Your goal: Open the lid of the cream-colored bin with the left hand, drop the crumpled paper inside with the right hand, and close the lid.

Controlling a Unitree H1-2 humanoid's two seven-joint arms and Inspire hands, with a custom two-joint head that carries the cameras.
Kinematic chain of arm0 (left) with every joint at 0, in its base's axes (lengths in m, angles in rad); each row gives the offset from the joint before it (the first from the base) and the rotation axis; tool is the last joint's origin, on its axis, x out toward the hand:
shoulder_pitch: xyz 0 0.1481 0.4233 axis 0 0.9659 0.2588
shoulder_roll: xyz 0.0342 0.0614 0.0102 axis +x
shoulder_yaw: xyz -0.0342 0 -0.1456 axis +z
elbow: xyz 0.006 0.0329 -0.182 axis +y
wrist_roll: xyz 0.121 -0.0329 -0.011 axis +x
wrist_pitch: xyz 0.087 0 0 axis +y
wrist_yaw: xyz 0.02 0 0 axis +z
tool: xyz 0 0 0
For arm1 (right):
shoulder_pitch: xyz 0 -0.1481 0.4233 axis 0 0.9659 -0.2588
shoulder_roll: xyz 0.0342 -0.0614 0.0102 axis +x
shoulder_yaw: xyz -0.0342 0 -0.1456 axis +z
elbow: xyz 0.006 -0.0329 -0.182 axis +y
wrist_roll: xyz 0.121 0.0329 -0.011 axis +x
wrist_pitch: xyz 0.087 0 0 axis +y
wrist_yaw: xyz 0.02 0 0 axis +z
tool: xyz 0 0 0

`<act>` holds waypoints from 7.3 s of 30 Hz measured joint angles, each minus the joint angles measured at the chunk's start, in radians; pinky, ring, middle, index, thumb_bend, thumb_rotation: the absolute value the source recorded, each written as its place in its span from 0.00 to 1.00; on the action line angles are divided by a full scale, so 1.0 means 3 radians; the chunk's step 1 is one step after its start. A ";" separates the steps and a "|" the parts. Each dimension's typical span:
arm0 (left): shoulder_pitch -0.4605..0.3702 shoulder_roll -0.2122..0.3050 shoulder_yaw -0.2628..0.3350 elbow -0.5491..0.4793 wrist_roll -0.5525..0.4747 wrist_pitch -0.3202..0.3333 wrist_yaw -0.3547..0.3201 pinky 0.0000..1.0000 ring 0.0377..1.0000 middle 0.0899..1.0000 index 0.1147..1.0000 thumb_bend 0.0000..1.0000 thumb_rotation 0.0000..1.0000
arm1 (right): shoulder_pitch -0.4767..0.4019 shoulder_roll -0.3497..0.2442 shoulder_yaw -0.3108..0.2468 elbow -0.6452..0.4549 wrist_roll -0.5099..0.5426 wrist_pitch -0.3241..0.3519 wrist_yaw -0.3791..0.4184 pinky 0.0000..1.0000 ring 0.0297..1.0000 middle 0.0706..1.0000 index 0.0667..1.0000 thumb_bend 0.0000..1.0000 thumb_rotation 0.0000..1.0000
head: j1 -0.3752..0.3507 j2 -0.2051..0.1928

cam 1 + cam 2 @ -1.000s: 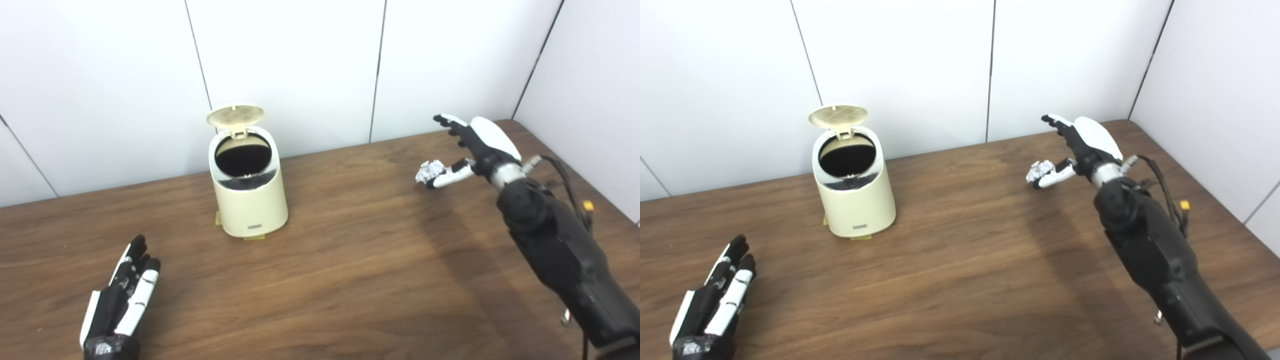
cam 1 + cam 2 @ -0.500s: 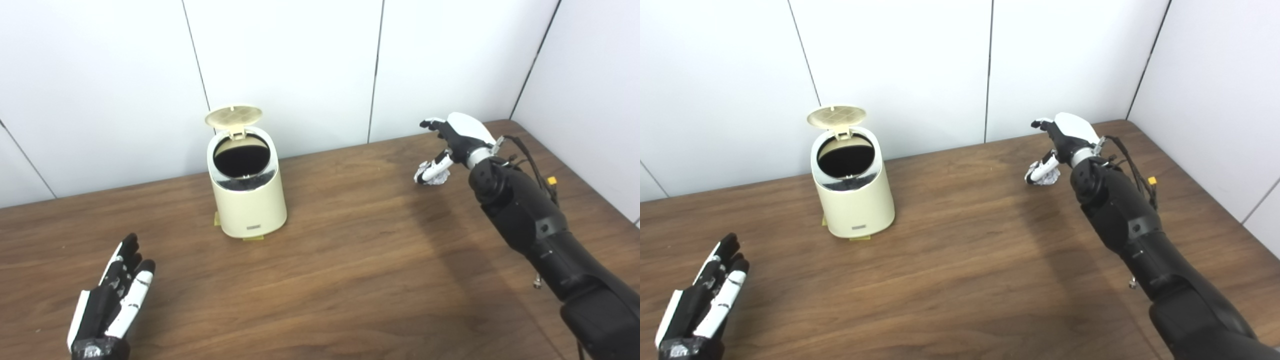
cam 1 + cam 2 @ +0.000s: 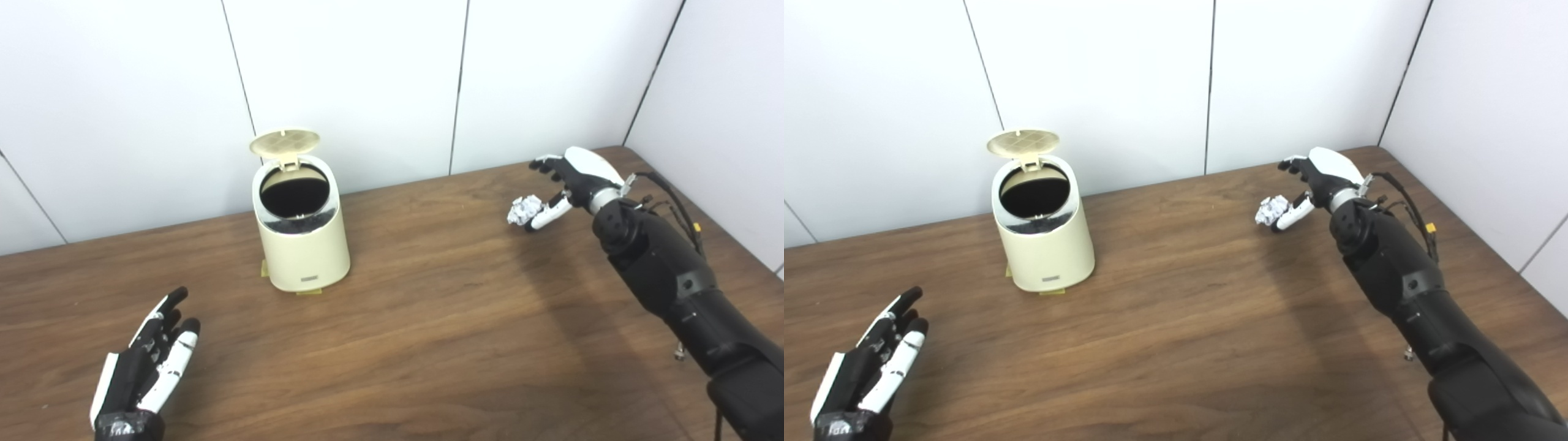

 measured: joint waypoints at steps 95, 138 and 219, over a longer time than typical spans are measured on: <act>0.0026 -0.0166 -0.0082 0.0166 -0.0144 -0.0248 0.0067 1.00 1.00 0.96 0.93 0.47 0.59 | -0.0315 0.1712 0.0430 -0.1537 -0.0516 -0.0842 -0.0394 0.31 0.37 0.48 0.49 0.49 0.00 | 0.0936 0.0097; 0.0109 -0.0229 -0.0061 0.0015 -0.0276 -0.0264 0.0121 1.00 0.98 0.93 0.89 0.49 0.54 | -0.0450 0.1678 0.0495 -0.0456 -0.0518 -0.0952 -0.0870 0.44 0.53 0.62 0.60 0.90 0.03 | 0.0946 0.0159; -0.2697 0.0140 -0.0402 0.1885 0.0192 0.0427 0.0066 1.00 1.00 0.96 0.90 0.45 0.77 | 0.1420 0.1942 -0.0815 -0.1555 0.2773 -0.0349 0.0204 1.00 1.00 1.00 1.00 0.69 0.94 | 0.1125 -0.0041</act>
